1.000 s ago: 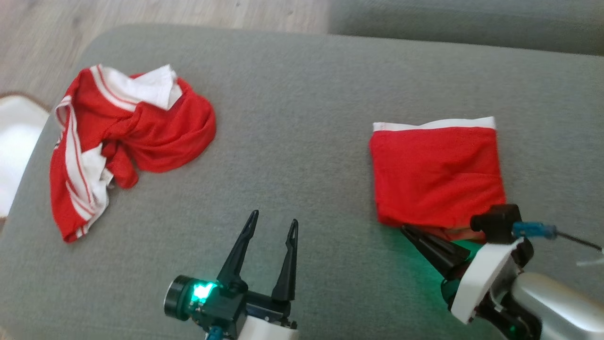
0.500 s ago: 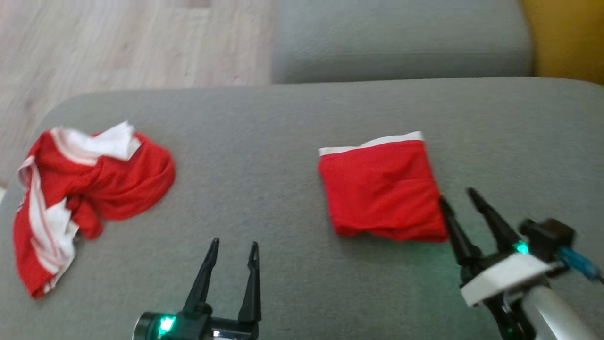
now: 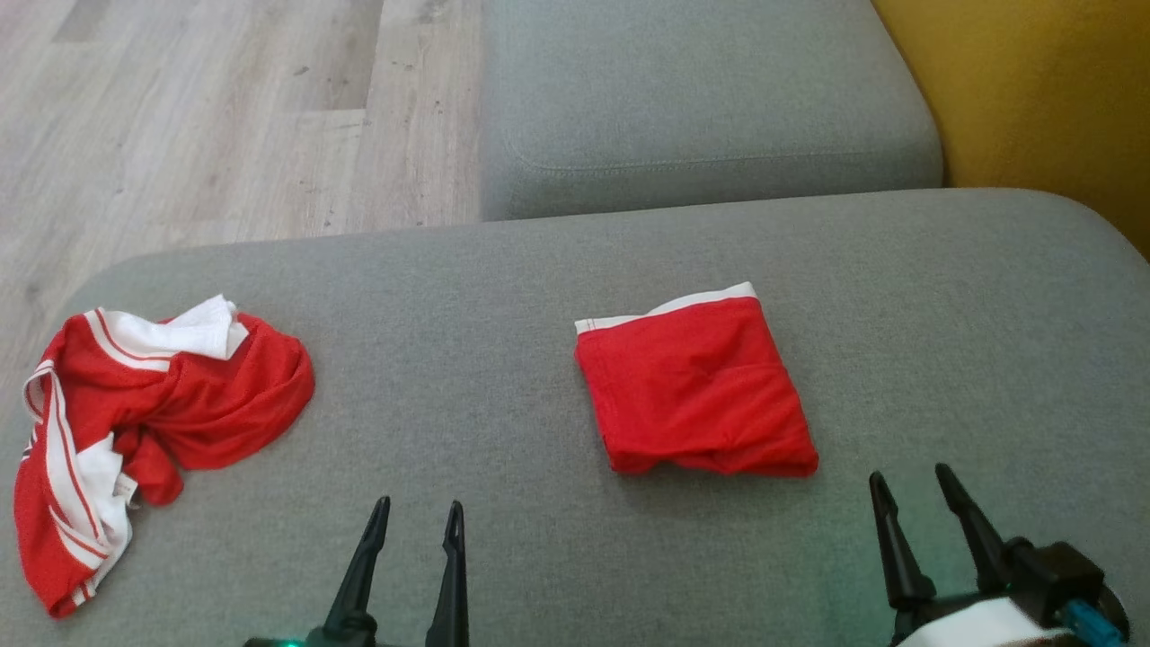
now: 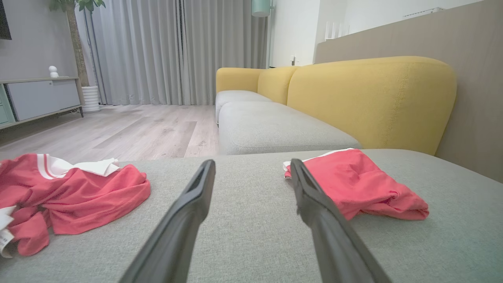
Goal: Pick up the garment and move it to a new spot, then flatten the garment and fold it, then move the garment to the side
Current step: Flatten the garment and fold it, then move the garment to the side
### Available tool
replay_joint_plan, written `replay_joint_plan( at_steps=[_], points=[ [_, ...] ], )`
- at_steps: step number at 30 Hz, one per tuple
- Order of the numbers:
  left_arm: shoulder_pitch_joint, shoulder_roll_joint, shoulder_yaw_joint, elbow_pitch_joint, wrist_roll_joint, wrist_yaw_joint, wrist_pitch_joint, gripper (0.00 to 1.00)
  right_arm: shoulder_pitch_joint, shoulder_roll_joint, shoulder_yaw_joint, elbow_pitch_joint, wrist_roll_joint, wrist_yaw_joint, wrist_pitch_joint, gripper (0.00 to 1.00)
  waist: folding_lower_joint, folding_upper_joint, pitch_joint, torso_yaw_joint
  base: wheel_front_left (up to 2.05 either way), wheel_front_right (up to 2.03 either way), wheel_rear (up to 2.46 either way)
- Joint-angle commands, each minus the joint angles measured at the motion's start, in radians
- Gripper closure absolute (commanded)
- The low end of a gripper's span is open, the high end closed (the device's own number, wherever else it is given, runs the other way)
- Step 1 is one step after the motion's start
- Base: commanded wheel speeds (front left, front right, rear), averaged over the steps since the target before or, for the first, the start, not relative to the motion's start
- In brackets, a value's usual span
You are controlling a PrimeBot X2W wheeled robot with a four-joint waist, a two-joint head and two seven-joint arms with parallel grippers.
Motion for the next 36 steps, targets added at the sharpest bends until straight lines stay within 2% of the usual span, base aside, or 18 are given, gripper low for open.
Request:
replay_joint_plan(
  at_steps=[1,21,36],
  points=[
    [-0.031,-0.006,0.037,-0.027,0.006,-0.001,-0.004,0.00,-0.016,-0.006,0.015,-0.032,-0.006,-0.001,-0.014,0.00,0.0001,0.0000,-0.004,0.003,0.00,0.00,0.00],
    [0.002,-0.006,0.071,-0.026,-0.009,0.024,-0.004,0.00,-0.004,-0.005,0.043,-0.012,0.034,-0.001,-0.014,0.00,0.0001,0.0000,-0.015,0.026,0.00,0.00,0.00],
    [-0.006,-0.006,0.058,-0.038,-0.030,0.043,-0.004,0.00,-0.021,-0.026,0.035,-0.012,0.033,-0.001,-0.014,0.00,0.0001,0.0000,0.028,0.049,0.00,0.00,0.00]
  ],
)
